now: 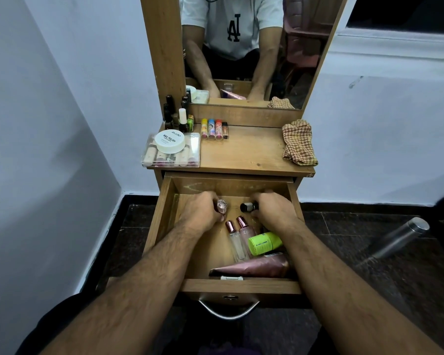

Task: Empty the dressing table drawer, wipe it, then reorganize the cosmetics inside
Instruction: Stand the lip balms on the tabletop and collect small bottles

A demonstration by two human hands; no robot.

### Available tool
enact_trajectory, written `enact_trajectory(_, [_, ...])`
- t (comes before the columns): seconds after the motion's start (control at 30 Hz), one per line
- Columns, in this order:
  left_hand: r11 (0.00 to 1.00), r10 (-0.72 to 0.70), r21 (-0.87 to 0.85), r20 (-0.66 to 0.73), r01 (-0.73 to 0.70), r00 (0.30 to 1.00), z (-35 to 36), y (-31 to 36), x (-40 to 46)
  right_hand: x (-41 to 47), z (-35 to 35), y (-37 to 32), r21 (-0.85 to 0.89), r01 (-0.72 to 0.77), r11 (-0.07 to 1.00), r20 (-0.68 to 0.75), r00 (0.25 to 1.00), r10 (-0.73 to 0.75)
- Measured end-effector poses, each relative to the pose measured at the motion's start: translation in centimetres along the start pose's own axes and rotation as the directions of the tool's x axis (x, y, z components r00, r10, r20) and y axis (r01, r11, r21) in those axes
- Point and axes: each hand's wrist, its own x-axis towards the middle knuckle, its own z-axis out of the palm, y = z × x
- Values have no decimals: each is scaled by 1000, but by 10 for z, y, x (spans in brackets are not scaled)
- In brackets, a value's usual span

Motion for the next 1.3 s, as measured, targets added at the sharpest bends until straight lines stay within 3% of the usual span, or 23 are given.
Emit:
enact_trajectory(0.3, [995, 85, -37, -93, -89, 992, -8, 8, -2, -2, -13, 13, 391, 58, 919, -128, 992, -8])
enact_trajectory(0.57, [941, 313, -87, -150, -327, 938, -18, 26, -20, -16, -41, 16, 644, 247, 724, -311, 949, -48])
enact_trajectory(0.67, [915, 364, -99, -211, -391, 907, -30, 36, -22, -20, -57, 14, 677, 305, 670, -393, 919, -22])
enact_trajectory(0.8, [908, 363, -92, -319, -410, 875, -49, 50, -5, -10, -71, 13, 651, 313, 692, -456, 889, 27])
enact_trajectory(0.97, [931, 336, -18, -348, -365, 875, -68, 78, 46, 26, -84, 6, 583, 212, 784, -431, 899, 77])
enact_trajectory(1.13, [956, 253, -65, -307, -286, 918, -86, 97, 104, 82, -107, -5, 544, 131, 829, -406, 906, 123])
enact_trajectory(1.3, [964, 264, 93, -316, -247, 911, -92, 108, 147, 134, -117, -7, 545, 33, 838, -335, 924, 182])
